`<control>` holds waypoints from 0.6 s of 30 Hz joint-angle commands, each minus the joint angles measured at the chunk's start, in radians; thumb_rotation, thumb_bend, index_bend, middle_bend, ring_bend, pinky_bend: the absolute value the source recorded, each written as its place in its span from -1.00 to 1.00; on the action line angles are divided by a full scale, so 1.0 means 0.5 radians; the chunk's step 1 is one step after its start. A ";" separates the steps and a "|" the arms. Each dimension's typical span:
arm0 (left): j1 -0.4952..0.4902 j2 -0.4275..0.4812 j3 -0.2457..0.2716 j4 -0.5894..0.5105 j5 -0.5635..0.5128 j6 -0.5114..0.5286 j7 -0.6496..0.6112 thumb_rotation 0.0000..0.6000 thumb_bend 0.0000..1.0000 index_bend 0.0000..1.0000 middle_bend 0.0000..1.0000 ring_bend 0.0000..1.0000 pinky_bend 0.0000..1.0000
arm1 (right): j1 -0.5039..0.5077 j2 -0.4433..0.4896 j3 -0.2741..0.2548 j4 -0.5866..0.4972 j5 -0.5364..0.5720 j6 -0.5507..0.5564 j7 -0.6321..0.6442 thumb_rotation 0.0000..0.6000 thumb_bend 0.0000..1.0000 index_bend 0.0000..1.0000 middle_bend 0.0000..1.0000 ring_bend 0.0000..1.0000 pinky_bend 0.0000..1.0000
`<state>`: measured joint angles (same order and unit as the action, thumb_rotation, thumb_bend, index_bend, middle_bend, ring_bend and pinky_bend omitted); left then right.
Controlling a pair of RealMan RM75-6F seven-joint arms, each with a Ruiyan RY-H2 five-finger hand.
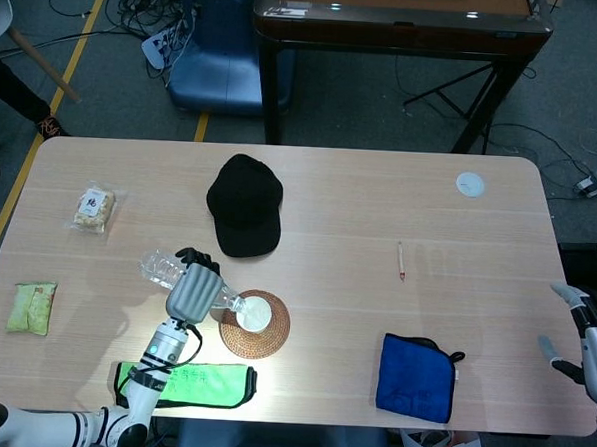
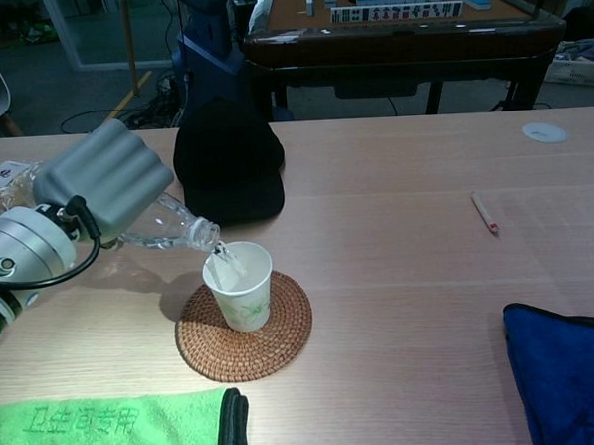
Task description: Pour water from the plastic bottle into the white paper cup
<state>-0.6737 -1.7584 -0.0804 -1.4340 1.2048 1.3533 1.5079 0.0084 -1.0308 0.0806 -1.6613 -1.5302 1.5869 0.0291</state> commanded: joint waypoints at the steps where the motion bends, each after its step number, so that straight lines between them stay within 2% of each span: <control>1: 0.001 -0.004 -0.004 0.003 -0.005 -0.002 0.008 1.00 -0.90 0.49 0.68 0.07 -0.12 | -0.001 0.002 0.000 -0.001 0.000 0.002 0.003 1.00 -0.47 -0.56 -0.49 -0.69 -0.48; 7: 0.009 -0.008 -0.007 -0.003 -0.024 -0.002 0.011 1.00 -0.90 0.49 0.68 0.07 -0.12 | -0.003 0.004 -0.001 0.000 -0.005 0.004 0.009 1.00 -0.47 -0.56 -0.49 -0.69 -0.48; 18: 0.041 -0.049 -0.079 -0.054 -0.167 -0.026 -0.144 1.00 -0.90 0.49 0.68 0.07 -0.12 | 0.001 0.001 0.000 -0.001 0.006 -0.010 -0.001 1.00 -0.47 -0.56 -0.48 -0.69 -0.48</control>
<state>-0.6563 -1.7798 -0.1138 -1.4535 1.1334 1.3429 1.4430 0.0089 -1.0303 0.0807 -1.6615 -1.5271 1.5820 0.0287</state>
